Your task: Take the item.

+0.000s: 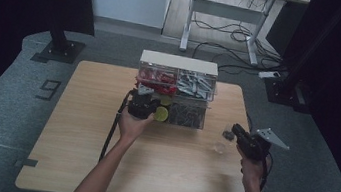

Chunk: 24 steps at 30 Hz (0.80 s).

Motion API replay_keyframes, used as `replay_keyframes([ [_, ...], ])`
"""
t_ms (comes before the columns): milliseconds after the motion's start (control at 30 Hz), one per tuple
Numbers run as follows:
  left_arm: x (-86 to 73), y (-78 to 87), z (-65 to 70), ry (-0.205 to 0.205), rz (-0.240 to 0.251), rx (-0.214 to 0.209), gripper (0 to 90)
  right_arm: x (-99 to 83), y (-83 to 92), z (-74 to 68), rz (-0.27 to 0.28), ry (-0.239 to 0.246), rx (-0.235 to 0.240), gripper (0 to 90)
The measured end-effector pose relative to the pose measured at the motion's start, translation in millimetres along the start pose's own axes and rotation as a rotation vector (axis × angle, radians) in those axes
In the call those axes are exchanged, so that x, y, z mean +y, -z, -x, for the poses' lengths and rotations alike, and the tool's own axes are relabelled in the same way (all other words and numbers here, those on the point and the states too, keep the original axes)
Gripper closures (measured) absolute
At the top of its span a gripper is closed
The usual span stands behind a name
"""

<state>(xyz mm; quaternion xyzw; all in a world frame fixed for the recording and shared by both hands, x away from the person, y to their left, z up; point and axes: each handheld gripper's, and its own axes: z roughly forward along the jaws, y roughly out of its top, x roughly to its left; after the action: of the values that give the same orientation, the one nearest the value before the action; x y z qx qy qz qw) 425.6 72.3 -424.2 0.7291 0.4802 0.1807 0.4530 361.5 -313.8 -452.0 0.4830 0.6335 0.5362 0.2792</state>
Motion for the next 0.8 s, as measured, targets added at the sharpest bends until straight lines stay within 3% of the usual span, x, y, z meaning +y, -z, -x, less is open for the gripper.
replay_keyframes([
  [333, -1.1, -0.6, 0.1, 0.000, -0.003, 0.000, 89.3, -2.2, 2.6, -6.1, 0.010, 0.018, -0.002, 74.8],
  [800, -2.7, -1.3, 0.2, -0.002, -0.008, -0.001, 89.9, -23.3, 9.9, -22.4, -0.027, 0.010, 0.071, 70.1],
])
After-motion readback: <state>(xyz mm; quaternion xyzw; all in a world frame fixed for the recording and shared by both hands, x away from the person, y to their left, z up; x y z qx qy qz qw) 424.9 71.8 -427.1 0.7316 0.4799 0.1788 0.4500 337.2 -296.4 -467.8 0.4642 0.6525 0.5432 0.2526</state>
